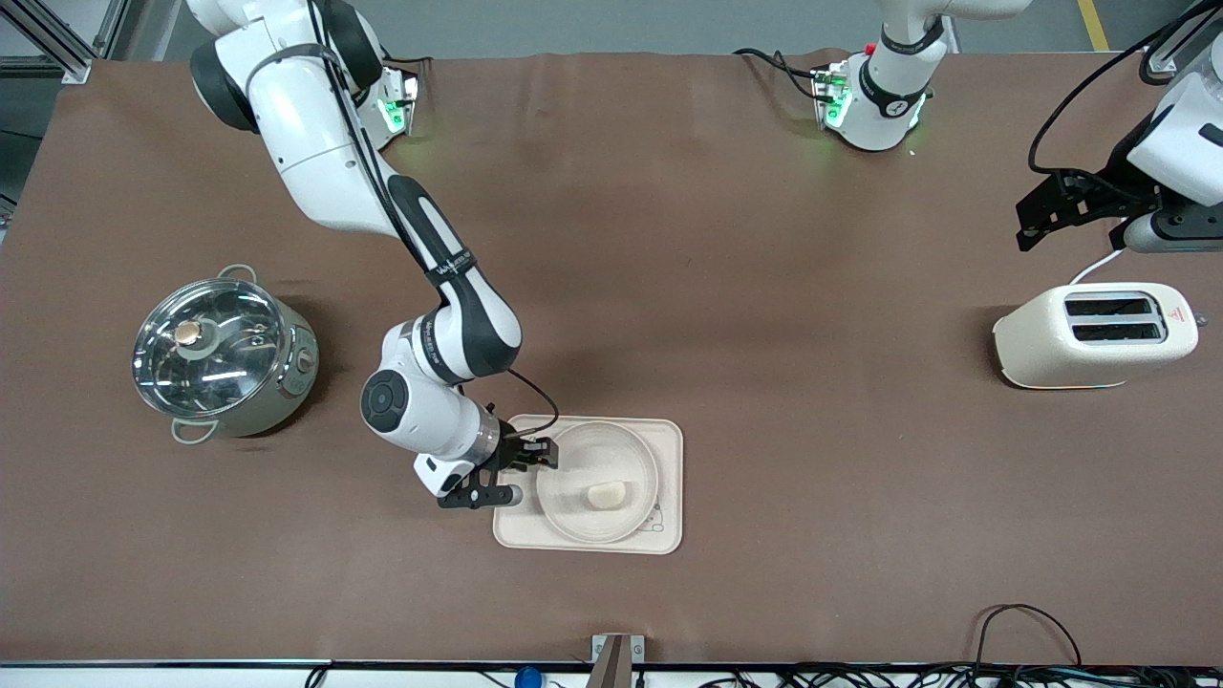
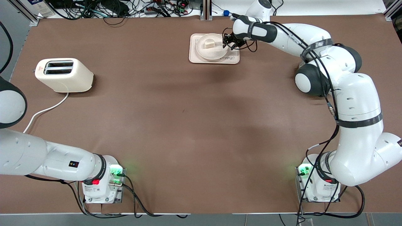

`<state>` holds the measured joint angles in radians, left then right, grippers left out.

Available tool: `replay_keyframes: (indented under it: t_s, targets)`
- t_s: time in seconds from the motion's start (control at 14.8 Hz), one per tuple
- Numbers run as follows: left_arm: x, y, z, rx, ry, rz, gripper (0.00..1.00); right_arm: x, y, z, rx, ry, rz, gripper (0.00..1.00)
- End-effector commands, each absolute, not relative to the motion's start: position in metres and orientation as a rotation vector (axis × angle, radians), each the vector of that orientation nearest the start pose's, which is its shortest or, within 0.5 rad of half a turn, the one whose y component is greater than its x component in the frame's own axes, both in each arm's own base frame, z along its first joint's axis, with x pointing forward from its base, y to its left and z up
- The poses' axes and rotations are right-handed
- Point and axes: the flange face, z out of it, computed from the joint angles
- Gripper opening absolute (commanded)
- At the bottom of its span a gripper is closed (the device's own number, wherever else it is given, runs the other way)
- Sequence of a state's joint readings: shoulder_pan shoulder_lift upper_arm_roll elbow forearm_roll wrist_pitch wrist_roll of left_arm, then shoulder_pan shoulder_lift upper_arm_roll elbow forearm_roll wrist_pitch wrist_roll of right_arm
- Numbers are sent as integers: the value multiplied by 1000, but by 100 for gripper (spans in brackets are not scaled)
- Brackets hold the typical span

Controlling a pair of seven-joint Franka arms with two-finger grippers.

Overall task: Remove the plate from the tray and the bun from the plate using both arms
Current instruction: 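Reach the right gripper down to the white plate rim on the tray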

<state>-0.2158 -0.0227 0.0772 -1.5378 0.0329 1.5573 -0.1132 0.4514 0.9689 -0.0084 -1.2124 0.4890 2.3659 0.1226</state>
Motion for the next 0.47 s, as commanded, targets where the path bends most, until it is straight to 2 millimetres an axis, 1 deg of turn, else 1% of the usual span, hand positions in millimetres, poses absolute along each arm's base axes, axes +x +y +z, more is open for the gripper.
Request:
replay_keyframes:
  t_s: [0.0,0.14,0.34,0.41]
  targets:
    - [542,-70,655,-3109,50,-61,100,705,344,194,-2696,30,-90,52]
    - [542,-69,655,-3110,45,-61,100,707,344,186,-2697,34,-87,48]
    - [542,-69,655,-3109,50,-59,100,709,342,186,-2697,35,-88,39]
    - [542,-69,655,-3109,47,-59,100,709,341,186,-2697,37,-88,34]
